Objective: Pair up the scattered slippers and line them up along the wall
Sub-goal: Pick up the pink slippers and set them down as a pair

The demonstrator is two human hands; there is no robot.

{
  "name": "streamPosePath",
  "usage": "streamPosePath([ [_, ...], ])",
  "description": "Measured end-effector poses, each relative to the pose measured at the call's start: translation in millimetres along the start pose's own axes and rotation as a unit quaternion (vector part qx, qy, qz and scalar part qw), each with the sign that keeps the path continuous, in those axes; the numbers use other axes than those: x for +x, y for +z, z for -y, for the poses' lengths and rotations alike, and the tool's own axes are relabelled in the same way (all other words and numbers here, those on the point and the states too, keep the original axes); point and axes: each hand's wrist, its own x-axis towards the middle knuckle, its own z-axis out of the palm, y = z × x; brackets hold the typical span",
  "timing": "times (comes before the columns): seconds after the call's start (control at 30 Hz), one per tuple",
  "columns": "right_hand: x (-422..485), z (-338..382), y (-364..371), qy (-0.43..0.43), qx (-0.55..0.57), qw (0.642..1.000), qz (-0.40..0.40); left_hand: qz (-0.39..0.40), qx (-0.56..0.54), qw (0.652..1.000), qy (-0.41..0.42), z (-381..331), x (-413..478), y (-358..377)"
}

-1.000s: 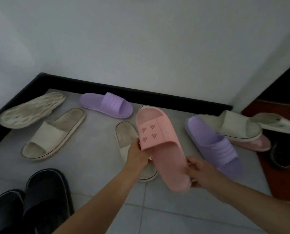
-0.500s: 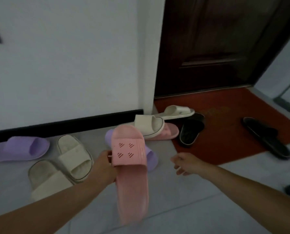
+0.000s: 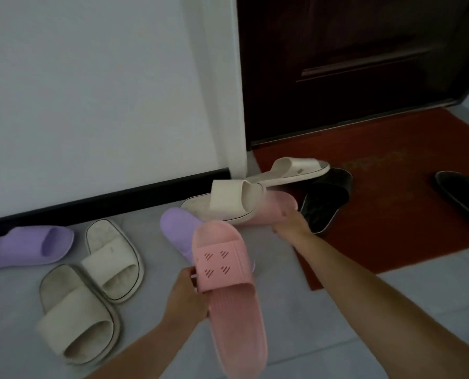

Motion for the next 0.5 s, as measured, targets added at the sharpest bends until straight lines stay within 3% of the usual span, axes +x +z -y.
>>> streamPosePath([
  [0.13, 23.8, 5.5, 5.1, -0.038, 0.151, 0.988, -0.011, -0.002, -0.014, 0.999, -0.040, 29.4, -11.6, 0.4],
  [0.27, 34.4, -1.1, 11.4, 0.043, 0.318, 0.947, 0.014, 0.020, -0.016, 0.998, -0.060, 46.4, -23.8, 7.1],
  [0.37, 35.4, -3.5, 13.1, 0.056, 0.284, 0.957, -0.003, 0.047, -0.030, 0.996, -0.075, 54.4, -29.8, 15.3],
  [0.5, 34.0, -2.9, -11.9, 0.084, 0.193, 0.968, -0.140, 0.084, -0.029, 0.992, -0.092, 56.9, -40.5, 25.9],
])
